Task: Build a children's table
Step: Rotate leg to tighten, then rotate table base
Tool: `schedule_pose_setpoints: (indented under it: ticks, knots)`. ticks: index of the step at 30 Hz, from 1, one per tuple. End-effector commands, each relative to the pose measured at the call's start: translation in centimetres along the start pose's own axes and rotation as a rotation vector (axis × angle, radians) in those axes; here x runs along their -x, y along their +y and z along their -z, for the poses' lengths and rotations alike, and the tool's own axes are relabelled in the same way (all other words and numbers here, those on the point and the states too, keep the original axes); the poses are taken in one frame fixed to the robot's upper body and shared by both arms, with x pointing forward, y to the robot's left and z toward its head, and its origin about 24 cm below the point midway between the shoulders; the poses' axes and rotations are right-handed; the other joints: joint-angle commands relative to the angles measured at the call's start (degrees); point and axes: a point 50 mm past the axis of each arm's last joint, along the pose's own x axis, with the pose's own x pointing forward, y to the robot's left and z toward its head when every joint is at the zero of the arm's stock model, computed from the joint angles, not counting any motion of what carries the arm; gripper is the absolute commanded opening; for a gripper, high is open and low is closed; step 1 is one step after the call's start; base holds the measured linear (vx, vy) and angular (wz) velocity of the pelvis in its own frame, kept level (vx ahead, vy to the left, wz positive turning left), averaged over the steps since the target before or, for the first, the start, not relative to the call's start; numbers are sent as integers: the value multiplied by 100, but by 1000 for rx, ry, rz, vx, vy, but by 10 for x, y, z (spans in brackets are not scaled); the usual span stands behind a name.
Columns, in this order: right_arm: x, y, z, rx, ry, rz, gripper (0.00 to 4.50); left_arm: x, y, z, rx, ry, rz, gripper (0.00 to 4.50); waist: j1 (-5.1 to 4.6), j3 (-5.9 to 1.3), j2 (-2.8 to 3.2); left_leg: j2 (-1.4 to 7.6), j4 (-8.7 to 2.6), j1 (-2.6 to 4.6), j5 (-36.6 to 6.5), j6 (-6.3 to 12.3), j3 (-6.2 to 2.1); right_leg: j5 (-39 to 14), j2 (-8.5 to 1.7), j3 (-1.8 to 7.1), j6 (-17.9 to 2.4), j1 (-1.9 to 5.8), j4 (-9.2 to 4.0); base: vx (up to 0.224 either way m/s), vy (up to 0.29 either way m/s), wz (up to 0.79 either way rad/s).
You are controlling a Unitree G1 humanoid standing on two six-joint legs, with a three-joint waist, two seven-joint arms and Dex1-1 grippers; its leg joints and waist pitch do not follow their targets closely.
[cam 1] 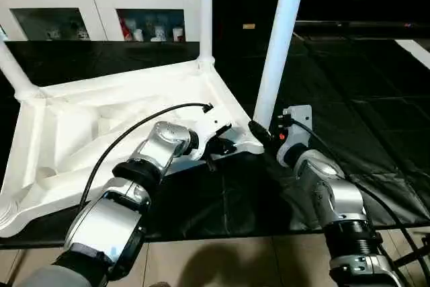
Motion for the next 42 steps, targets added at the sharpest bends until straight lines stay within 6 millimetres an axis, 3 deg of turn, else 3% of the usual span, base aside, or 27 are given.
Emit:
schedule_pose_setpoints:
  ticks: [1,8,9,10,11,12,13,18,21,23,24,26,27,28,31,32,33,34,35,37,40,41,42]
  knots:
    - [-4,26,20,-32,89,-104,301,-6,-2,-29,-109,-82,16,0,31,-397,26,87,-364,50,-977,67,-73,-325,-404,233,-1212,328,-459,0,0,0]
    - [10,17,17,16,52,-117,358,-3,-4,-30,-183,-101,63,0,116,-415,28,125,-361,86,-825,177,-61,172,-420,236,-1347,348,-410,0,0,0]
    - [22,9,12,34,28,-152,367,-3,-6,-30,-193,-110,77,0,127,-415,-14,121,-360,76,-779,215,-55,263,-422,237,-1363,360,-402,0,0,0]
    - [27,7,10,41,18,-166,367,-3,-6,-29,-196,-114,82,0,142,-407,-110,117,-361,70,-758,261,-42,265,-421,235,-1348,384,-412,0,0,0]
    - [29,5,9,42,17,-167,376,-3,-6,-29,-198,-114,83,0,189,-411,-40,135,-347,73,-686,357,-43,308,-449,248,-1353,364,-391,0,0,0]
    - [37,-1,5,49,9,-173,376,-2,-7,-27,-206,-112,89,0,188,-404,-114,128,-355,55,-649,381,-41,294,-440,238,-1336,381,-397,0,0,0]
    - [44,-5,2,60,3,-190,397,-1,-6,-28,-201,-124,80,0,222,-404,-76,129,-346,69,-644,394,-43,208,-449,236,-1309,371,-393,0,0,0]
    - [70,-22,-12,121,-18,-253,443,5,-5,-30,-176,-160,106,58,275,-392,-78,150,-342,66,-751,392,-45,-114,-465,235,-1288,361,-428,0,0,0]
    - [79,-26,-16,147,-13,-291,449,7,-6,-31,-172,-176,132,78,303,-379,-99,151,-341,61,-769,393,-41,-160,-457,233,-1321,356,-424,0,0,0]
    - [88,-21,-23,148,-22,-388,450,13,-6,-29,-158,-197,148,95,312,-372,-82,146,-342,58,-808,413,-43,-281,-457,231,-1275,355,-438,0,0,0]
    - [89,-20,-24,146,-25,-406,450,15,-6,-29,-154,-201,150,99,307,-378,-79,143,-339,47,-802,440,-46,-230,-453,231,-1289,373,-430,0,0,0]
    - [90,-10,-29,137,-44,-485,450,27,-4,-26,-133,-217,149,110,280,-377,-3,156,-350,39,-832,389,-67,-279,-458,223,-1286,363,-422,0,0,0]
    - [90,-9,-29,137,-44,-487,450,27,-4,-26,-132,-217,149,121,260,-374,-26,148,-351,30,-862,382,-60,-315,-441,220,-1280,358,-437,0,0,0]
    - [90,-6,-30,136,-52,-506,450,33,-4,-24,-127,-207,147,132,247,-381,-4,158,-358,57,-924,318,-64,-400,-437,219,-1292,342,-435,0,0,0]
    - [81,10,-34,119,-95,-539,450,69,-3,-8,-113,-104,139,151,161,-361,26,159,-406,45,-1016,173,-75,-638,-406,215,-1249,305,-437,0,0,0]
    - [80,11,-35,117,-99,-541,450,72,-3,-6,-110,-94,138,159,164,-368,25,173,-398,97,-1089,116,-65,-717,-406,215,-1243,278,-433,0,0,0]
    - [70,22,-36,90,-128,-554,450,106,-10,3,-63,-64,151,177,119,-343,-61,168,-428,71,-1139,78,-62,-916,-407,220,-1231,276,-451,0,0,0]
    - [70,22,-36,90,-128,-554,450,106,-10,3,-63,-64,151,177,141,-361,-8,195,-431,97,-1129,4,-83,-916,-439,220,-1264,275,-392,0,0,0]
    - [70,22,-36,90,-128,-554,450,106,-10,3,-63,-64,151,177,120,-333,33,165,-426,110,-1180,19,-46,-1064,-379,228,-1203,213,-458,0,0,0]
    - [70,22,-36,90,-128,-554,450,106,-10,3,-63,-64,151,177,177,-325,58,171,-416,180,-1311,-26,-20,-1141,-363,246,-1162,160,-494,0,0,0]
    - [70,22,-36,90,-128,-554,450,106,-10,3,-63,-64,151,177,245,-326,56,167,-445,160,-1411,-130,-37,-1175,-382,255,-1044,188,-481,0,0,0]
    - [70,22,-36,90,-128,-554,450,106,-10,3,-63,-64,151,195,240,-341,38,154,-448,125,-1330,-147,-51,-1062,-385,254,-1005,227,-458,0,0,0]
    - [67,26,-36,78,-134,-558,450,116,-14,6,-46,-52,159,205,241,-348,33,147,-443,114,-1271,-141,-52,-981,-389,256,-992,236,-451,0,0,0]
